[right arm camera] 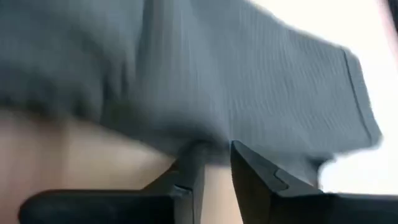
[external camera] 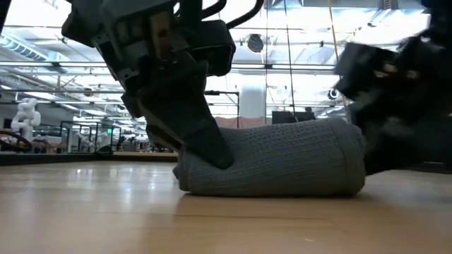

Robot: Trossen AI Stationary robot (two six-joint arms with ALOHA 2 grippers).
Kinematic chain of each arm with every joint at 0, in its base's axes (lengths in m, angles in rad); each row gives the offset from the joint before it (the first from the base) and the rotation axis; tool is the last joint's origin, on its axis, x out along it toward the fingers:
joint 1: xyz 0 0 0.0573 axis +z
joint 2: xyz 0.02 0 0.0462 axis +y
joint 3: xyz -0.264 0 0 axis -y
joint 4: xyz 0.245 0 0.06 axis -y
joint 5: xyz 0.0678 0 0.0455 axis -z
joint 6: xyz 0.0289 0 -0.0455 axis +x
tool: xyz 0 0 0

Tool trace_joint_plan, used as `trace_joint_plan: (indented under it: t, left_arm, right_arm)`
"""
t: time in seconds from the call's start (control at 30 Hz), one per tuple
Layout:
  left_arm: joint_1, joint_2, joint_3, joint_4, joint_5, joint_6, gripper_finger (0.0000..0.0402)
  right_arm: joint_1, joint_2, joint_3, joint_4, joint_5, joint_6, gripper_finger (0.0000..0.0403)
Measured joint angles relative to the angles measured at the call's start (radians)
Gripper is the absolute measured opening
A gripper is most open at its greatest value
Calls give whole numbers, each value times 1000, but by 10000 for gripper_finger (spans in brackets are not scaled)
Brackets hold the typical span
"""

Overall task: Roll towel into tight, uniform cylinder
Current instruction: Roll the towel

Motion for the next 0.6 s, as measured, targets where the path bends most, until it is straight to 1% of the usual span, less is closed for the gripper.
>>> trace_joint_plan:
  t: [0.1,0.13,0.2,0.27,0.4,0.47,0.5,0.6]
  left_arm:
    - [1,2,-1,25,-2,-29,70]
    - [1,2,-3,35,3,-31,70]
    - [2,4,-3,55,21,-33,70]
    - [3,4,-3,60,29,-37,70]
    - [2,4,-3,62,45,-53,70]
    - [2,4,-3,64,53,-59,70]
    - [2,4,-3,63,53,-63,70]
    - [4,5,-3,72,58,-82,70]
  right_arm:
    - [40,-70,-4,-105,-85,129,88]
    - [62,-89,-4,-119,-97,177,94]
    - [121,-112,-21,-95,-85,250,109]
    - [191,-109,-53,-4,-30,302,124]
    - [298,-94,-116,166,170,382,163]
    - [325,-80,-138,255,265,376,186]
    - [330,-71,-141,320,299,338,197]
    - [329,-29,-144,533,319,103,234]
